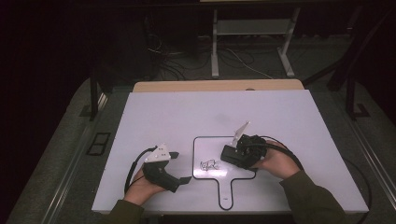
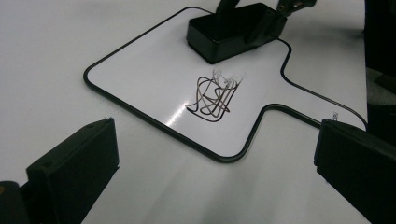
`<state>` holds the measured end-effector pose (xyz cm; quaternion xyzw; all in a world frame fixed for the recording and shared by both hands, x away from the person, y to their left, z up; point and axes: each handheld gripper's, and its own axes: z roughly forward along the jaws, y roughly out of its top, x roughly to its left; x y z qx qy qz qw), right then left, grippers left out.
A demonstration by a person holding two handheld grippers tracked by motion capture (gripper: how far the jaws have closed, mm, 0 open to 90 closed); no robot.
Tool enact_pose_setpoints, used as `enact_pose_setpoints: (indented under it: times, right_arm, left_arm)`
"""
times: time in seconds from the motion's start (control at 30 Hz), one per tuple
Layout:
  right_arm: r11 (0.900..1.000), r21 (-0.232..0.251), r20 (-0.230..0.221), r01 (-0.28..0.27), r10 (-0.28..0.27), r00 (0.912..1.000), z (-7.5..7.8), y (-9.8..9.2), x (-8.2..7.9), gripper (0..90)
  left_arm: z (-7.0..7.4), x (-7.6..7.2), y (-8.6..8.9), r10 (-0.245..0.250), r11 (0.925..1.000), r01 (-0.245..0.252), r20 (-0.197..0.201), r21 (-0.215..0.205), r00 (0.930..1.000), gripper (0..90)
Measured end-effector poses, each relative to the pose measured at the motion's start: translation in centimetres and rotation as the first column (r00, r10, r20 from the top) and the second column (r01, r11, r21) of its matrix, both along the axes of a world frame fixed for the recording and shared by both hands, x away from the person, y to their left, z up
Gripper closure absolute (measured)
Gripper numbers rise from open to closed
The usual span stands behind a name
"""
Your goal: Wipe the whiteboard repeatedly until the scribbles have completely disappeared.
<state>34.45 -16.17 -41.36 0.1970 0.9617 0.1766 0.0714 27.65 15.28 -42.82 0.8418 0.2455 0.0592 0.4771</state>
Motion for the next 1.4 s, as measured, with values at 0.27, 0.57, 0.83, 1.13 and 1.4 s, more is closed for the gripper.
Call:
enact_pose_setpoints:
  times: [0.27, 0.57, 0.83, 1.13, 1.4]
  right_arm:
    - [0.999, -0.001, -0.007, -0.051, 0.051, 0.9987, 0.1, 2.5, -0.1, 38.8]
    - [0.987, -0.006, 0.005, -0.163, 0.163, 0.9866, 0.1, 6.4, -1.6, 38.8]
    - [0.999, 0.011, 0.008, -0.047, 0.047, 0.9989, 0.0, 4.9, 0.5, 38.8]
    - [0.992, 0.019, -0.013, -0.121, 0.122, 0.9925, 0.1, 6.8, -0.7, 38.8]
    - [0.982, 0.021, -0.017, -0.188, 0.188, 0.9819, 0.1, 8.8, -1.5, 38.9]
  left_arm:
    - [0.0, 0.0, 0.0, -0.002, 1.0000, 0.002, 0.001, 0.001, 1.0000, 0.0]
    - [0.0, 0.0, 0.1, -0.003, 1.0000, 0.003, 0.004, 0.001, 1.0000, 0.0]
    - [0.0, 0.0, 0.1, -0.002, 1.0000, 0.002, 0.003, 0.000, 1.0000, 0.0]
    - [0.0, 0.0, 0.0, -0.003, 1.0000, 0.003, 0.000, 0.002, 1.0000, 0.0]
    - [0.0, 0.1, 0.2, -0.005, 1.0000, 0.005, 0.005, 0.004, 1.0000, 0.0]
